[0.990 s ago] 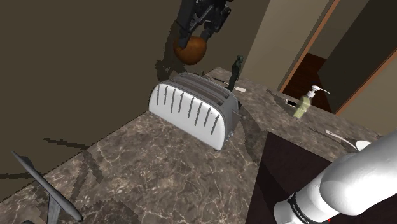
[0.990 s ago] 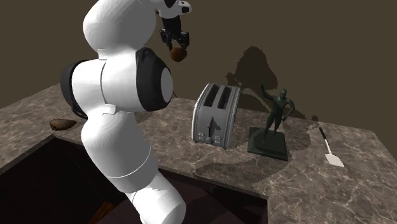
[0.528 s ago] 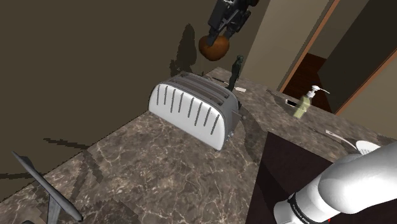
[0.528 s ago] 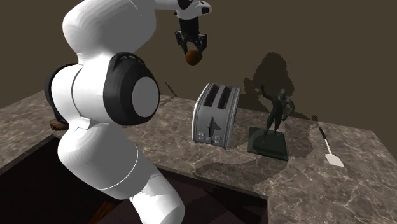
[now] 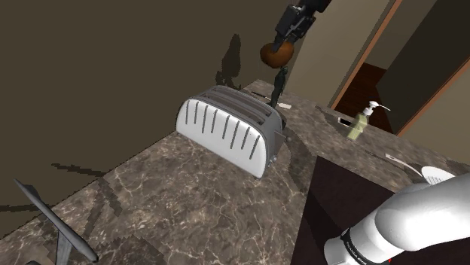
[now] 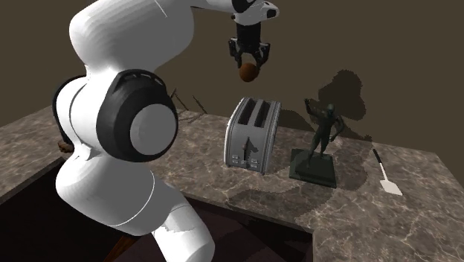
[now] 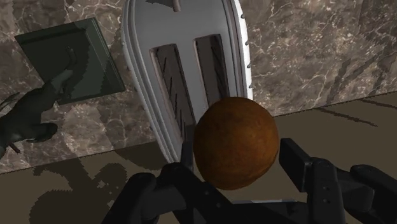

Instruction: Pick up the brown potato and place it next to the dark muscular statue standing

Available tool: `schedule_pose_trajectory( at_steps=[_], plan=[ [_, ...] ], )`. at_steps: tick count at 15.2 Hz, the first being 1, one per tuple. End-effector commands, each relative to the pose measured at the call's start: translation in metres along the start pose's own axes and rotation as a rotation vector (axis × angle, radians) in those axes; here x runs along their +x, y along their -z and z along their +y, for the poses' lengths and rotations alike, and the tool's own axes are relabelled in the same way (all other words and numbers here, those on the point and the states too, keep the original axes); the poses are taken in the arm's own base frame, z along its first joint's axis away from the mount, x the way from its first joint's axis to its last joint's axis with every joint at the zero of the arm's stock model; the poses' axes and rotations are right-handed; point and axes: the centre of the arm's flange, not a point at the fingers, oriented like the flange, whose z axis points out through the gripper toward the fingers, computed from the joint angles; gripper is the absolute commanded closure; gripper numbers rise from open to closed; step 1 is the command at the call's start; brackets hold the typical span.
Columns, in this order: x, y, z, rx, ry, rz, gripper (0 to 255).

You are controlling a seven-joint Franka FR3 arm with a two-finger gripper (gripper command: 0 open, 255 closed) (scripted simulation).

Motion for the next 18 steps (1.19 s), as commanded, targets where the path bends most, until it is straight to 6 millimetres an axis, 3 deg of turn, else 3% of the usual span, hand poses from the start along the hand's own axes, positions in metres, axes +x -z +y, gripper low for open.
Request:
schedule_pose_trajectory(
  at_steps=[1,18],
  plan=[
    [-0.004,0.001,0.026,0.001,0.002,0.0,255],
    [-0.024,0.021,0.249,0.001,0.002,0.0,255]
  ],
)
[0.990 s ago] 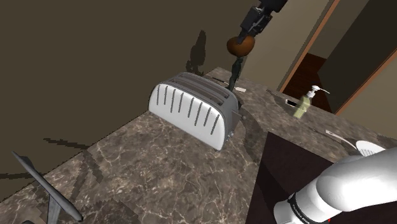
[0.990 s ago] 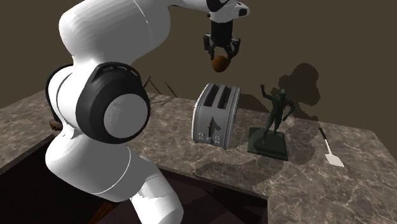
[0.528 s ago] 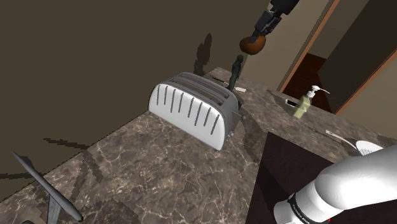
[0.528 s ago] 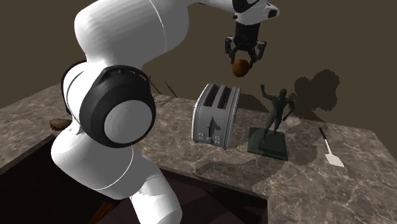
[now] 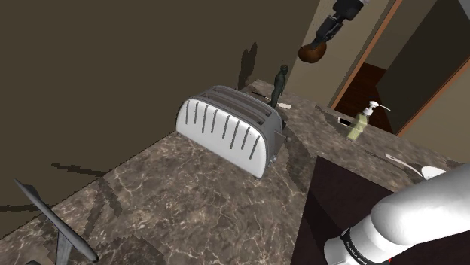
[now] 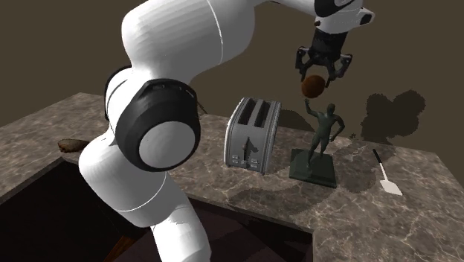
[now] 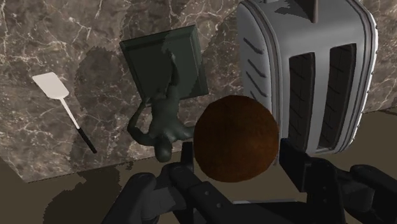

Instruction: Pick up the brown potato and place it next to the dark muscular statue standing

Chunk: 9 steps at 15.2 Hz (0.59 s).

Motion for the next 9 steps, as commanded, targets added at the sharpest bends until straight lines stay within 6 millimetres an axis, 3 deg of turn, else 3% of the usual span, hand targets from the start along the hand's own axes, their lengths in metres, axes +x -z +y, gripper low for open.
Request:
schedule_pose_trajectory(
  at_steps=[1,9],
  plan=[
    [-0.003,0.002,0.025,0.0,0.001,0.0,255],
    [-0.013,0.011,0.13,0.0,0.001,0.0,255]
  ],
)
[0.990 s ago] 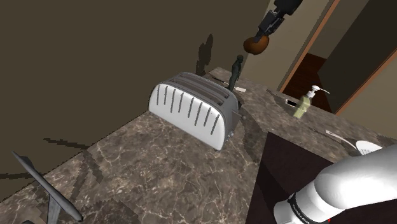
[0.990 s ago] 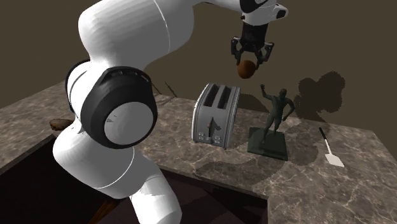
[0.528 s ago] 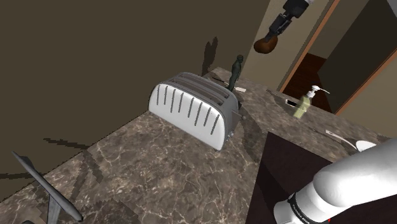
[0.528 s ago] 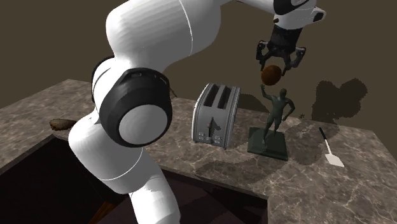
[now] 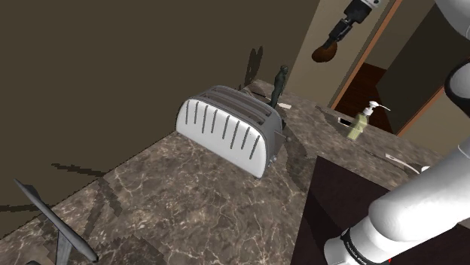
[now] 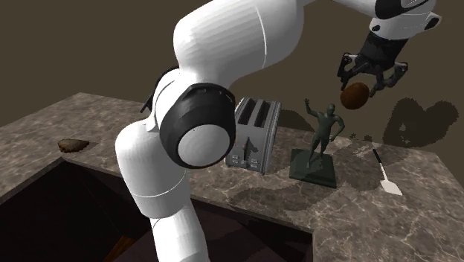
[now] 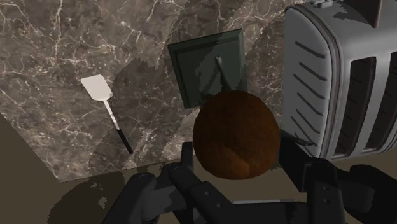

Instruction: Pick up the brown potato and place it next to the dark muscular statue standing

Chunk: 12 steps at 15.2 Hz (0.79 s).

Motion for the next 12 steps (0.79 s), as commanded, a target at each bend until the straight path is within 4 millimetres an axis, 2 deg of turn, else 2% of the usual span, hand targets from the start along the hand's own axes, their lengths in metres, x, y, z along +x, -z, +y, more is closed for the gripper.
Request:
schedule_pose_trajectory(
  at_steps=[1,7,12],
  plan=[
    [-0.003,0.003,0.025,-0.001,0.002,0.0,255],
    [-0.009,0.01,0.102,-0.001,0.002,0.0,255],
    [-0.017,-0.016,0.103,-0.001,0.002,0.0,255]
  ],
)
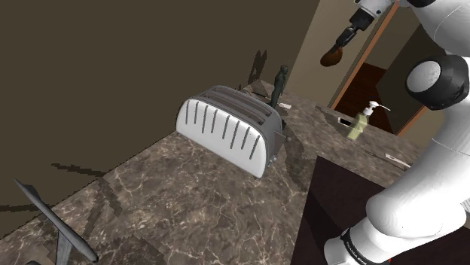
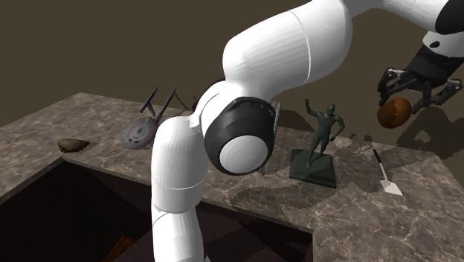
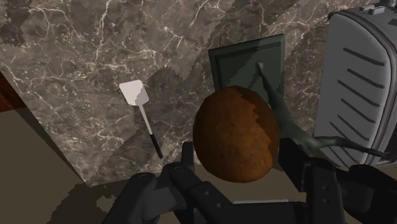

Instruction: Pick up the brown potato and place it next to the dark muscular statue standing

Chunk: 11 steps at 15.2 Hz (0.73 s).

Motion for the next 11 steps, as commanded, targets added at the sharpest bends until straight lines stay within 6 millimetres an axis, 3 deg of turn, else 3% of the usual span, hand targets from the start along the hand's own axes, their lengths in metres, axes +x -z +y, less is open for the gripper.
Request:
schedule_pose_trajectory(
  at_steps=[1,11],
  plan=[
    [-0.002,-0.011,0.001,-0.001,0.0,0.0,255],
    [-0.017,-0.062,0.004,-0.001,0.0,0.0,255]
  ],
)
